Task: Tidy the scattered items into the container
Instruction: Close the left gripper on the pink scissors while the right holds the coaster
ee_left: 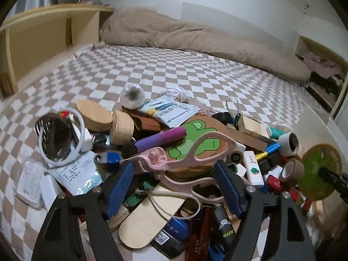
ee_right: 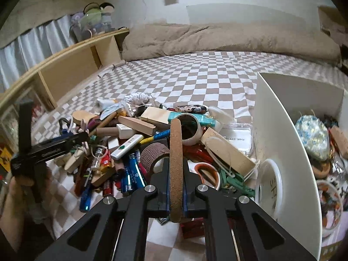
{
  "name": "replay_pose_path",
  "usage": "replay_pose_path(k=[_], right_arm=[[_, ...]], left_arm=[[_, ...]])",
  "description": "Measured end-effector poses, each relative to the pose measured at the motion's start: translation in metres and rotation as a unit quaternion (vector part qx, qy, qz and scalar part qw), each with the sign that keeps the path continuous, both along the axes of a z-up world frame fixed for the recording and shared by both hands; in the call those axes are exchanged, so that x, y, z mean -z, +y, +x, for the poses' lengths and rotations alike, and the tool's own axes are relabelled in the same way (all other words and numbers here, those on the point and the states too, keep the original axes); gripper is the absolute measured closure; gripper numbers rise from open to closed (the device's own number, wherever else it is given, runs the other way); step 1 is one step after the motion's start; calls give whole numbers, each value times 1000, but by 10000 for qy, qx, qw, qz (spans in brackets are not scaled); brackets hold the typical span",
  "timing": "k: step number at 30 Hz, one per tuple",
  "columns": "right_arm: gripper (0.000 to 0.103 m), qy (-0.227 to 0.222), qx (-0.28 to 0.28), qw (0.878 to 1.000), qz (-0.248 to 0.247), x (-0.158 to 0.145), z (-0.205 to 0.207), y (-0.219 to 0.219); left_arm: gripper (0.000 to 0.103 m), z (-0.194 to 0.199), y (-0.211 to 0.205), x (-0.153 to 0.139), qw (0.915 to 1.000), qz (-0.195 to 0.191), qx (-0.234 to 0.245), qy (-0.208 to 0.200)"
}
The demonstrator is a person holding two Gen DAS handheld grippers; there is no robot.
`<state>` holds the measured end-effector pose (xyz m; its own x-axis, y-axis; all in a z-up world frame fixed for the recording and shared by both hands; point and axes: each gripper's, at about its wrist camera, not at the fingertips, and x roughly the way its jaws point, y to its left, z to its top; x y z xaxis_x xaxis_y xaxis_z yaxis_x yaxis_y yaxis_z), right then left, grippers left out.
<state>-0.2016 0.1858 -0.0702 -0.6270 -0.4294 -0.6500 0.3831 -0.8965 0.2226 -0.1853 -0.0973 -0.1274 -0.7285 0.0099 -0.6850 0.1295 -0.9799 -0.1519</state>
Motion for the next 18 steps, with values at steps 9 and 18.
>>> replay_pose_path(k=[9, 18], right_arm=[[94, -131, -88, 9997, -183, 3, 4, 0], [94, -107, -214, 9993, -295, 0, 8, 0]], left_arm=[[4, -15, -7, 9, 9998, 170, 40, -121], [49, -10, -23, 7, 9987, 499, -96, -73]])
